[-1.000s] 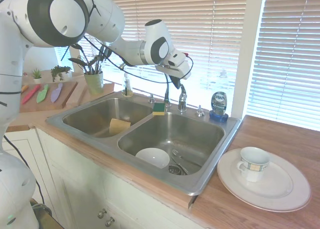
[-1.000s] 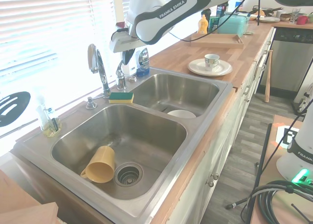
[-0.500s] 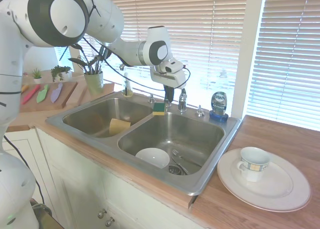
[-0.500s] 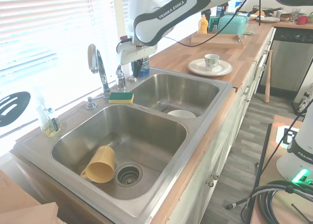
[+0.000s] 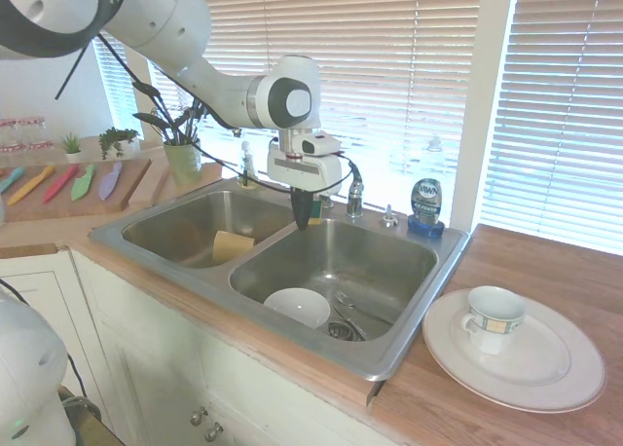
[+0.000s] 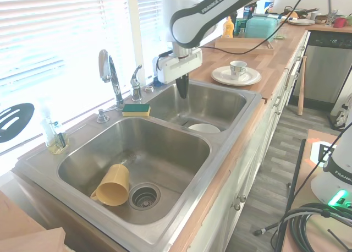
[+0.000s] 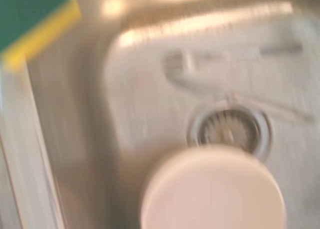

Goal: Turn on the faucet

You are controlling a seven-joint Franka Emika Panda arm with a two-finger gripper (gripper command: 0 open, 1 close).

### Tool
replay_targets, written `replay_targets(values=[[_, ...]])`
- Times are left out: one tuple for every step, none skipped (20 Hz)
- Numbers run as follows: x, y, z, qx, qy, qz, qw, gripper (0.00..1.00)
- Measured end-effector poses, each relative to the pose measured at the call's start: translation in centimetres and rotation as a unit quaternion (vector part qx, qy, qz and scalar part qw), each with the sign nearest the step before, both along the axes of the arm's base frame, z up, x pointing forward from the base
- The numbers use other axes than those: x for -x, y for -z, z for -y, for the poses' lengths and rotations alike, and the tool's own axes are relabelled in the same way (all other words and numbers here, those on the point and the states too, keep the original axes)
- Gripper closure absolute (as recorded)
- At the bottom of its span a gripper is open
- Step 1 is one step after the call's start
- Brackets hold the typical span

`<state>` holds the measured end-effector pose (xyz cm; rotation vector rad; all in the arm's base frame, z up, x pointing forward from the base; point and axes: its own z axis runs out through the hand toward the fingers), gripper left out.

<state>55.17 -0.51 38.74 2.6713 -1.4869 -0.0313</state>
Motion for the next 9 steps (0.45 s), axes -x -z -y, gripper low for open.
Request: replay_targets(values=[[1.5,-0.4,0.1,-0.001,-0.001,0.0,1.0,1.0],[3.2,-0.8,0.2,-0.002,-0.002,0.0,1.0,0.0],[4.8,-1.1,0.3,-0.003,-0.003,-0.001,1.0,0.0],[6.4,-1.2,0.4,-0.003,-0.003,-0.002,1.0,0.0],[8.0,-1.2,0.4,-0.004,-0.004,-0.004,1.0,0.0],[9.3,-1.2,0.4,-0.004,-0.004,-0.004,1.0,0.0],[10.2,-1.3,0.5,-0.004,-0.004,-0.003,1.0,0.0],[10.8,-1.4,0.6,-0.004,-0.004,-0.002,1.0,0.0],[11.2,-1.4,0.8,-0.004,-0.005,-0.002,1.0,0.0]])
